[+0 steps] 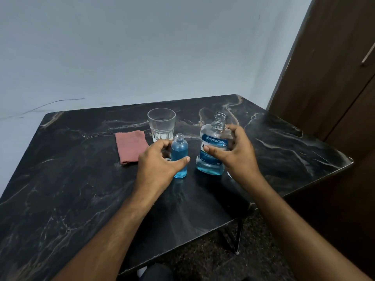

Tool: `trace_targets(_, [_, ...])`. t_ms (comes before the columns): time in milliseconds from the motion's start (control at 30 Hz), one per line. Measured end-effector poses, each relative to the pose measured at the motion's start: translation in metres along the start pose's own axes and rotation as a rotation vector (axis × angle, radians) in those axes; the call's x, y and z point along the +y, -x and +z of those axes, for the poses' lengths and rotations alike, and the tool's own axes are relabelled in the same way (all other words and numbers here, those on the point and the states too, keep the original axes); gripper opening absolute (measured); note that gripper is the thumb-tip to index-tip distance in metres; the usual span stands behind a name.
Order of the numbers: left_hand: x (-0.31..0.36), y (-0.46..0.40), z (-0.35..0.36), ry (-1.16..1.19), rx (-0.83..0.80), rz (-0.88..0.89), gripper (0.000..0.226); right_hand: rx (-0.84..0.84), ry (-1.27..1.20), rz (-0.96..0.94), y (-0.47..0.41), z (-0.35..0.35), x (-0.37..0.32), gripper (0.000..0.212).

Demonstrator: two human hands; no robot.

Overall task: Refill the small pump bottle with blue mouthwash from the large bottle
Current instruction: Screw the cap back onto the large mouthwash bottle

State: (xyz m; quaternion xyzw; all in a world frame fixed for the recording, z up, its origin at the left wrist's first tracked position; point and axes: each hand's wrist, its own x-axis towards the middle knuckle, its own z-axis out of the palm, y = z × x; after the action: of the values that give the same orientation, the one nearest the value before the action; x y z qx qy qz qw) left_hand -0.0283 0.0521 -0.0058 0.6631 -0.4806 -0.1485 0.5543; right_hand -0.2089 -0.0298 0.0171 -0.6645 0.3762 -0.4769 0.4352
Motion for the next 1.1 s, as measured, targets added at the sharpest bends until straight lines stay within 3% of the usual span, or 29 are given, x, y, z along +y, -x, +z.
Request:
trace_targets(100, [0.0,0.0,0.0,-0.027,-0.018,0.0,0.043,-0.004,0.053,-0.01,0.002,0.0,0.0,0.063])
trace_targets(300, [-0.002,-0.001,0.001,-0.052,-0.043,0.03,0.057,-0.107,0.205,0.003,0.006,-0.022,0.001,0.105])
trace_targets(433, [-0.003,0.0,0.0,-0.072,-0.068,0.078,0.095,-0.08,0.469,-0.077,0.011,-0.051,0.005,0.077])
trace_targets(500, [0.001,0.002,-0.001,-0.069,-0.045,0.133,0.104,-0.087,0.598,-0.093,0.012,-0.064,0.009,0.065])
trace_targets(700, [0.017,0.008,-0.007,-0.095,0.054,0.322,0.073,-0.256,0.911,0.091,0.014,-0.066,0.026,0.067])
trace_targets(900, [0.047,0.0,-0.004,-0.189,-0.015,0.366,0.048,-0.12,0.726,0.058,0.01,-0.07,0.022,0.038])
trace_targets(1100, [0.07,-0.016,0.015,-0.23,-0.059,0.245,0.056,0.042,0.341,-0.029,-0.001,-0.065,-0.023,0.064])
